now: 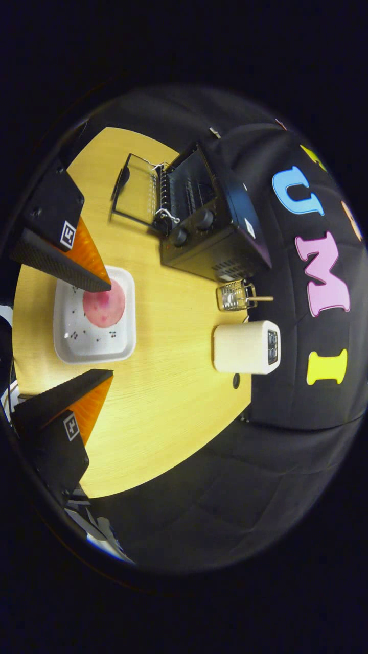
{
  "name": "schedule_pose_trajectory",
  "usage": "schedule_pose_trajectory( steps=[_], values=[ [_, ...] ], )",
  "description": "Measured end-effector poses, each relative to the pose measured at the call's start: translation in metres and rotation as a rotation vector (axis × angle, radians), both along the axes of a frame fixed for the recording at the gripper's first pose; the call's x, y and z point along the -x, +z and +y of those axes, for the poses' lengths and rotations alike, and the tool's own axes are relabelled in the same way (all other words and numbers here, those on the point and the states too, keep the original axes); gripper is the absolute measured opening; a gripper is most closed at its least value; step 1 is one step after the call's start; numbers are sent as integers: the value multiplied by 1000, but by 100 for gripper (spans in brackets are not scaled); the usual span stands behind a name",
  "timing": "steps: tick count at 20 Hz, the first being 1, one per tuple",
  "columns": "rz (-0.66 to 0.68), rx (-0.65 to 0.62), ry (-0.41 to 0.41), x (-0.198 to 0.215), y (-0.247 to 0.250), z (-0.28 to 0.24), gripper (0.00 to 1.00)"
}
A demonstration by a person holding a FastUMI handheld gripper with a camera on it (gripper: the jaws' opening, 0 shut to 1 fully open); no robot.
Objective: Open the toaster oven, put the food inside, and close the toaster oven door.
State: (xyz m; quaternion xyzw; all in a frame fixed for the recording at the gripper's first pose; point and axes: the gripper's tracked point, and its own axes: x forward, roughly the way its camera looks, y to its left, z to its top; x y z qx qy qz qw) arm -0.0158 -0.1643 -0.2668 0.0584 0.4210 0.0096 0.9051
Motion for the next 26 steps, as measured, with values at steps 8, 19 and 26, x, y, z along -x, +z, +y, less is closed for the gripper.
schedule_pose_trajectory(
  steps=[8,19,26],
  values=[
    [187,-125,58,14,-68,-17,100],
    [260,-123,104,14,-93,-8,65],
    [247,-27,165,13,-89,-22,18]
  ],
)
